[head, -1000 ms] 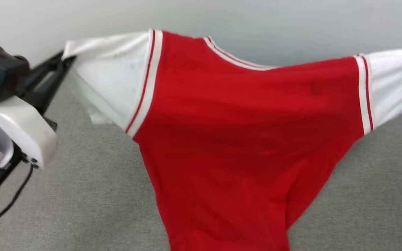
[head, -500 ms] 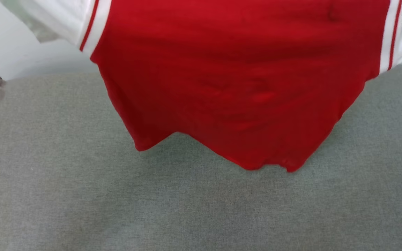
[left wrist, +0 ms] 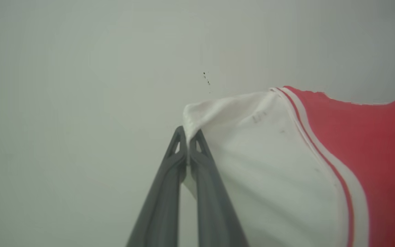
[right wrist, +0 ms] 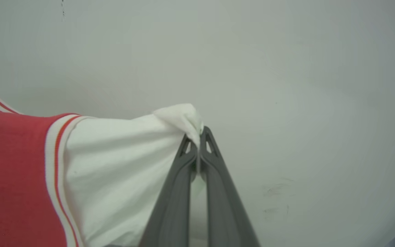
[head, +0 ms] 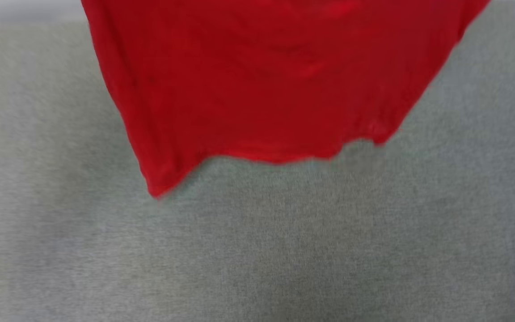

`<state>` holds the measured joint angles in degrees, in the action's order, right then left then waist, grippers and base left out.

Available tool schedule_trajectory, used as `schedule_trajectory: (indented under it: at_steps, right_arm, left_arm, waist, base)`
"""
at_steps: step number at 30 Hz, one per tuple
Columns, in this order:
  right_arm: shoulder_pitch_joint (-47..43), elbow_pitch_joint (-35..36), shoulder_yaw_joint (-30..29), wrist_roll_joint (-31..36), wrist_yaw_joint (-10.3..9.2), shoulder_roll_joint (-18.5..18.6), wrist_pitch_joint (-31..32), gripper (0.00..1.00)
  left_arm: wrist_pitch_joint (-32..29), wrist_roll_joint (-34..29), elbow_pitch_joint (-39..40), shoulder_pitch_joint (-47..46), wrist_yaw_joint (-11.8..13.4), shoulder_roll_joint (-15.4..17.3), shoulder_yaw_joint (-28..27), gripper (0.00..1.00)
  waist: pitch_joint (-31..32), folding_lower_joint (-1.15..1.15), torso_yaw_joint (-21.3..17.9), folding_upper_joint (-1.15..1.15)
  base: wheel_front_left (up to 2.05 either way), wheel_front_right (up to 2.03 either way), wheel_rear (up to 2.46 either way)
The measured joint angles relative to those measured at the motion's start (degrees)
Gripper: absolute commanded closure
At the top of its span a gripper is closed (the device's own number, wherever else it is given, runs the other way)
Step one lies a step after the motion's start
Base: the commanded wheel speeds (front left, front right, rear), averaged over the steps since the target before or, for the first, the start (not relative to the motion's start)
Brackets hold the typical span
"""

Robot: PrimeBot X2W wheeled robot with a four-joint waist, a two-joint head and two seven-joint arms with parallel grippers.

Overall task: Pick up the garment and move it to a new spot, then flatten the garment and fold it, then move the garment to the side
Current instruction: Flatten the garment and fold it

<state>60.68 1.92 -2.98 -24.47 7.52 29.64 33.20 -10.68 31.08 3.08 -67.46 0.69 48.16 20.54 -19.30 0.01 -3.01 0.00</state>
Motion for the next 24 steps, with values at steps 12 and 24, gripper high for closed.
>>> schedule_trajectory:
  at_steps: [12, 24]
  right_arm:
    - [22.76, -18.82, -0.33, 10.28, 0.00, -5.35, -13.66, 1.00]
    - [30.75, -35.89, -6.46, 13.95, 0.00, -11.54, -24.81, 1.00]
  left_arm:
    - [11.54, -5.49, -24.64, -27.92, -3.75, -9.03, 1.10, 1.00]
    - [23.32, -6.02, -38.35, -33.09, -4.93, -15.46, 2.32, 1.00]
  waist:
    - [-13.09, 0.01, -1.11, 0.00]
    - [-19.03, 0.01, 0.86, 0.00]
  base:
    - [0.00, 0.00, 0.00]
    - [0.00, 0.00, 0.00]
